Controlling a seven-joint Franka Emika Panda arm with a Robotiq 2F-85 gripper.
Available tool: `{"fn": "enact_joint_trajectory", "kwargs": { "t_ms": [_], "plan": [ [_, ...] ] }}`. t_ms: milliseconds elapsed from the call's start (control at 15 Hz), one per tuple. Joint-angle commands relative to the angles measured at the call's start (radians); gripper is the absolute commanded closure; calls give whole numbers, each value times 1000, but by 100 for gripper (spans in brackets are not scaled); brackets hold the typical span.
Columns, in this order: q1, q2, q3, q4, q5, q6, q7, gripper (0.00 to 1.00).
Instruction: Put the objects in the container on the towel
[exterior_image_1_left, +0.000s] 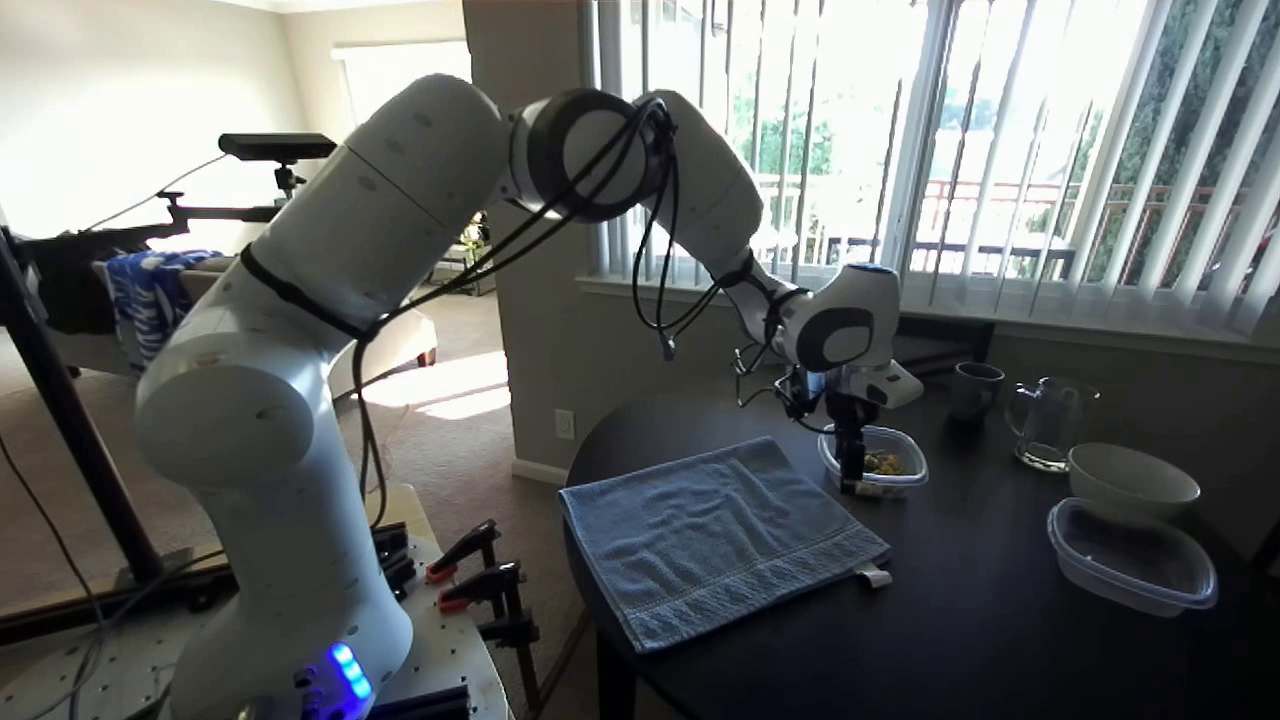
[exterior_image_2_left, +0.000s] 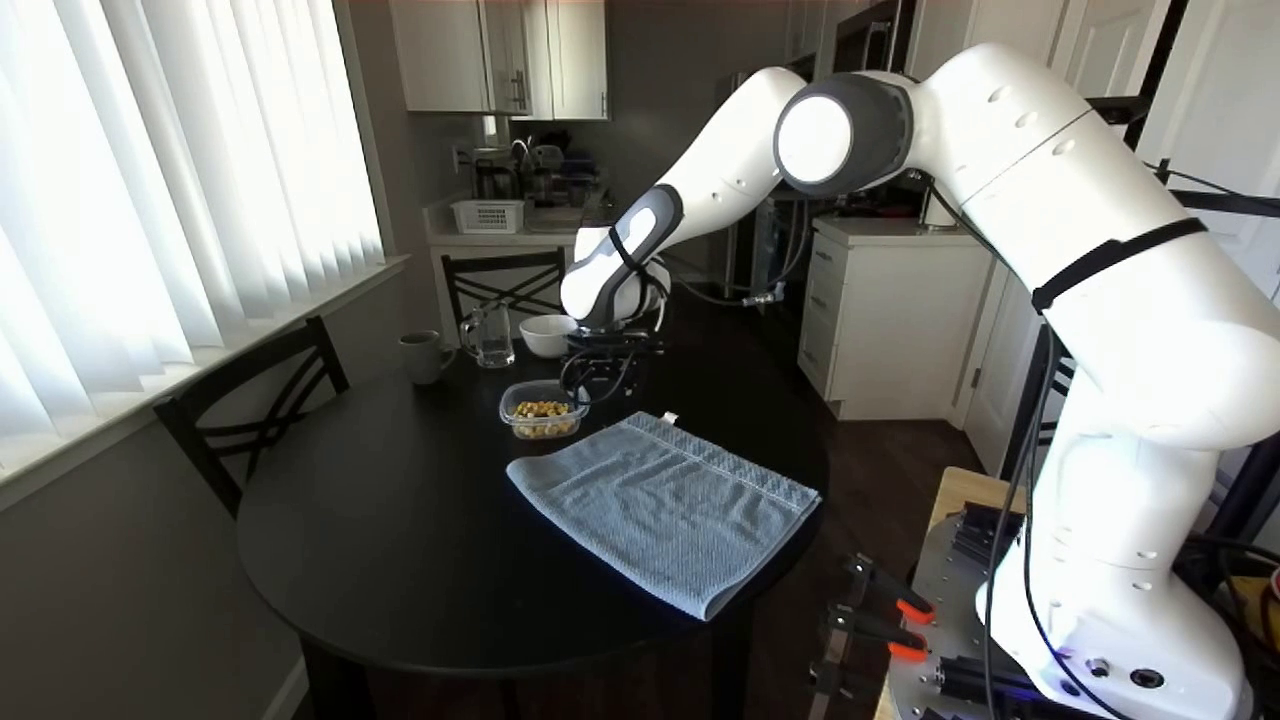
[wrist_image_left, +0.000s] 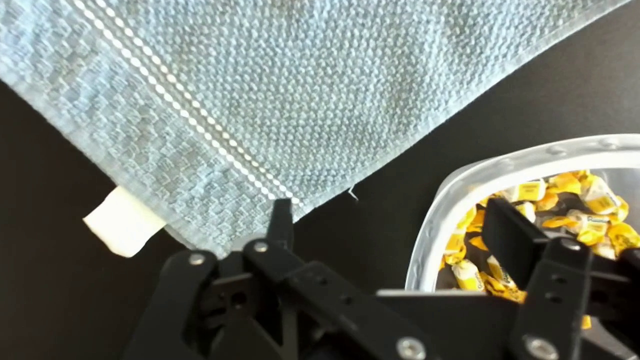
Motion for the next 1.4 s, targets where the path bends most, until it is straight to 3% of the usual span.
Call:
{"fn": "enact_joint_trajectory", "kwargs": {
  "t_ms": [0, 600, 800, 1200, 1333],
  "plan": [
    [-20, 44, 5, 61, 60, -6, -69, 33],
    [-29, 73, 11, 115, 112, -17, -131, 91],
    [-25, 83, 12, 129, 111, -24, -145, 96],
    [-24, 73, 17, 126, 114, -23, -161, 94],
    [-1, 34, -10, 84, 91, 3, -144, 94]
  ]
}}
